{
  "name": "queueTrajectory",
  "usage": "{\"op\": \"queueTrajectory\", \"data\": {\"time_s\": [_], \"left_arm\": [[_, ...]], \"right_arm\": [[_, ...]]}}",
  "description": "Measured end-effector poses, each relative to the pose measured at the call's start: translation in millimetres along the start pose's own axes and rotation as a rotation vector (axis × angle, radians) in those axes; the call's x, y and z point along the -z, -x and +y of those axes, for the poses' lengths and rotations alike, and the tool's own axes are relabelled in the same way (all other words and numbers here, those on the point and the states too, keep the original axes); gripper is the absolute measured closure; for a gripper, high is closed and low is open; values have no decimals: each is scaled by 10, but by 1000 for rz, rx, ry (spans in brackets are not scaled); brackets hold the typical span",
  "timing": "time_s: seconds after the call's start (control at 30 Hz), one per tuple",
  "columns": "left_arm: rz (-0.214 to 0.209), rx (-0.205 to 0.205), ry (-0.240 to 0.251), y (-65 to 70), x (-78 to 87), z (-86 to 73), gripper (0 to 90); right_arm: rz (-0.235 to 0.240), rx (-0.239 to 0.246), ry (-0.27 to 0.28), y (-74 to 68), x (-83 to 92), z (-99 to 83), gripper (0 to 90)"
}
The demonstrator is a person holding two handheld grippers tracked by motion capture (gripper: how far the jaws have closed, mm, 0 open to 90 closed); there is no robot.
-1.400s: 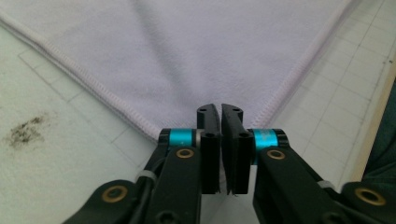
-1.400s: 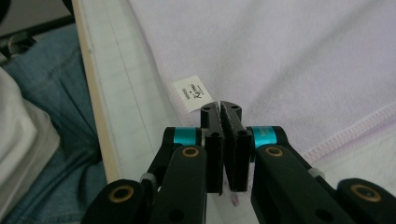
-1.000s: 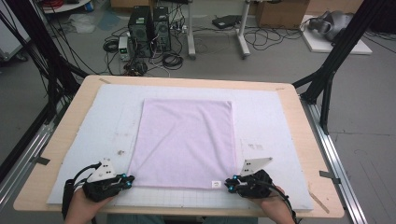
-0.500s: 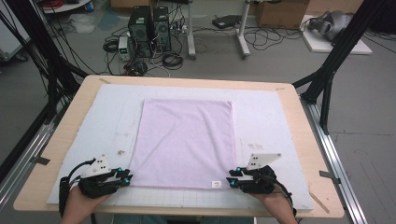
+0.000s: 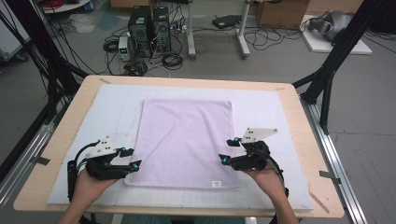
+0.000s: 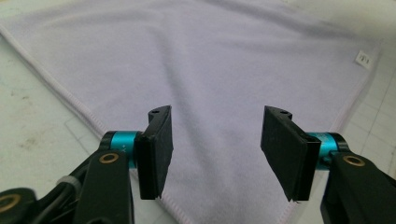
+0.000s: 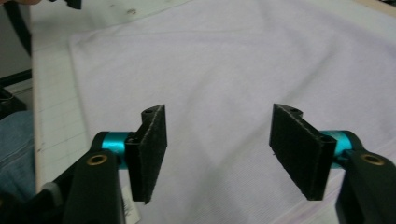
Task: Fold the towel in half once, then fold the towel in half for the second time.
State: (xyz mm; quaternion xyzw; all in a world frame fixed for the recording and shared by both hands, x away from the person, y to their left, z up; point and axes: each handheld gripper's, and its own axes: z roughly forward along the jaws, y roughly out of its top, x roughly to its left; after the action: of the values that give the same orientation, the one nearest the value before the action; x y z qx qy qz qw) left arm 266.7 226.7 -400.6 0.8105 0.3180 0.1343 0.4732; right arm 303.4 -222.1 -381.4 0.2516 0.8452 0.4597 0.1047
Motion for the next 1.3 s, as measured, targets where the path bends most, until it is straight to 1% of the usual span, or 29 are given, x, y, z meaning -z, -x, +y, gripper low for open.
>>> {"op": "queueTrajectory", "data": {"time_s": [0.07, 0.13, 0.17, 0.2, 0.23, 0.4, 0.47, 0.53, 0.63, 0.7, 0.73, 0.8, 0.87, 0.9, 0.93, 0.97, 1.07, 1.17, 1.27, 1.3], "left_arm": [[-5, -6, 3, -9, -19, 31, 422], [-6, -5, 6, -13, -39, 59, 422], [-5, -4, 3, -14, -45, 71, 421], [-4, -11, 3, -23, -51, 92, 421], [-5, -10, 3, -30, -51, 105, 421], [5, -9, 17, -75, -55, 166, 421], [14, -29, 8, -87, -76, 170, 421], [15, -28, -2, -105, -101, 179, 420], [26, -32, -12, -164, -124, 207, 412], [42, -32, -17, -218, -135, 247, 404], [46, -32, -13, -257, -140, 276, 404], [62, -30, -13, -317, -153, 327, 404], [78, -39, -21, -371, -169, 381, 404], [82, -44, -22, -391, -174, 400, 404], [87, -44, -17, -419, -191, 427, 405], [92, -44, -20, -441, -202, 446, 404], [92, -48, -27, -491, -239, 489, 405], [93, -35, -20, -558, -273, 534, 413], [94, 9, -18, -697, -338, 618, 438], [105, 22, -35, -753, -372, 653, 452]], "right_arm": [[-10, -2, 11, 41, 2, 48, 335], [-8, -1, 13, 60, -1, 96, 335], [-13, 11, 10, 68, -7, 129, 334], [-11, 11, 3, 69, -12, 149, 334], [-10, 18, 9, 78, -16, 171, 334], [-7, 20, -5, 116, -51, 197, 330], [-10, 21, -18, 133, -72, 191, 327], [-11, 15, -31, 158, -96, 183, 327], [-10, 5, -26, 215, -122, 182, 327], [-10, -4, -30, 261, -139, 187, 328], [-8, -8, -36, 281, -148, 193, 328], [-17, -5, -48, 342, -167, 225, 329], [-19, -12, -51, 404, -178, 257, 330], [-22, -16, -64, 433, -182, 273, 330], [-29, -11, -65, 455, -187, 283, 331], [-30, -16, -79, 490, -194, 305, 331], [-35, -10, -85, 557, -197, 350, 334], [-48, -15, -88, 623, -191, 382, 338], [-63, -18, -85, 721, -206, 437, 347], [-59, -24, -86, 761, -217, 467, 348]]}}
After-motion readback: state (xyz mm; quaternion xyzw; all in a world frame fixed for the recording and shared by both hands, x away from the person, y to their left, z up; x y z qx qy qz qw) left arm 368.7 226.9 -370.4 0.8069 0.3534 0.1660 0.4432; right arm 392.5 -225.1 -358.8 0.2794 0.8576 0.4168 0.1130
